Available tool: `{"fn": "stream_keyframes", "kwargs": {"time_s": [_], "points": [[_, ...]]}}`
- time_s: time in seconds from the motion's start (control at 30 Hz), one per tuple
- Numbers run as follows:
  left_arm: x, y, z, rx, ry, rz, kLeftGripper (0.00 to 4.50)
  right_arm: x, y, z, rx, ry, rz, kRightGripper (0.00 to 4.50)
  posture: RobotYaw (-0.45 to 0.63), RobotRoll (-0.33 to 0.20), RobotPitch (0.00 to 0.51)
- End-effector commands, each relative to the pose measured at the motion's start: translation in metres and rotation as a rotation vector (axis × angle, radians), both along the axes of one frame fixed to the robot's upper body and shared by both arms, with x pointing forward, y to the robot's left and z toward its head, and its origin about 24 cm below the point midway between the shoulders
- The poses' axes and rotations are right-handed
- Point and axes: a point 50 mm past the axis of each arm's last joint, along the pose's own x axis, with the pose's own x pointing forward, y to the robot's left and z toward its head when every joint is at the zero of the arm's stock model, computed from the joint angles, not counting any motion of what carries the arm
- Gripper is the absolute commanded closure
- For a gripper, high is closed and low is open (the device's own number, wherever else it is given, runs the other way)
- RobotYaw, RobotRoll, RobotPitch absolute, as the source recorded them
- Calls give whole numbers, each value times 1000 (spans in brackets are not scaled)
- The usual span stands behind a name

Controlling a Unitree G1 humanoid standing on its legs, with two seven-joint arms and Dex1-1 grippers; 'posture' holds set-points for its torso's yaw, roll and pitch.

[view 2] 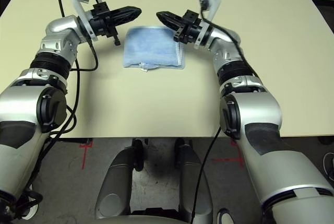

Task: Fold the towel and set it aside.

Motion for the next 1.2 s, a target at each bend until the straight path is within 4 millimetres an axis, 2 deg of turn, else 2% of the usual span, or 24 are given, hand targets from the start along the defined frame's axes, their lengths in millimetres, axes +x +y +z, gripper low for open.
{"fn": "stream_keyframes", "kwargs": {"time_s": [0.03,0.37,0.47,0.57,0.83,1.1,1.2], "points": [[6,-2,-23,50,67,93,4455,2,3,-9,-46,21,-59,4500,-54,0,283],[-3,-2,-59,112,154,-42,4455,3,-3,-32,-106,82,-130,4500,-68,0,285],[-3,0,-67,135,160,-17,4455,4,0,-32,-110,83,-135,4500,-69,0,283],[0,4,-74,182,161,81,4455,4,2,-36,-132,90,-151,4500,-69,0,282],[10,33,-65,151,91,405,4455,4,-5,-50,-180,112,-229,4500,-81,0,277],[7,41,-73,205,141,381,4455,6,-28,-53,-180,133,-298,4500,-87,0,280],[7,46,-72,209,139,382,4455,7,-35,-46,-133,124,-315,4500,-87,0,280]]}}
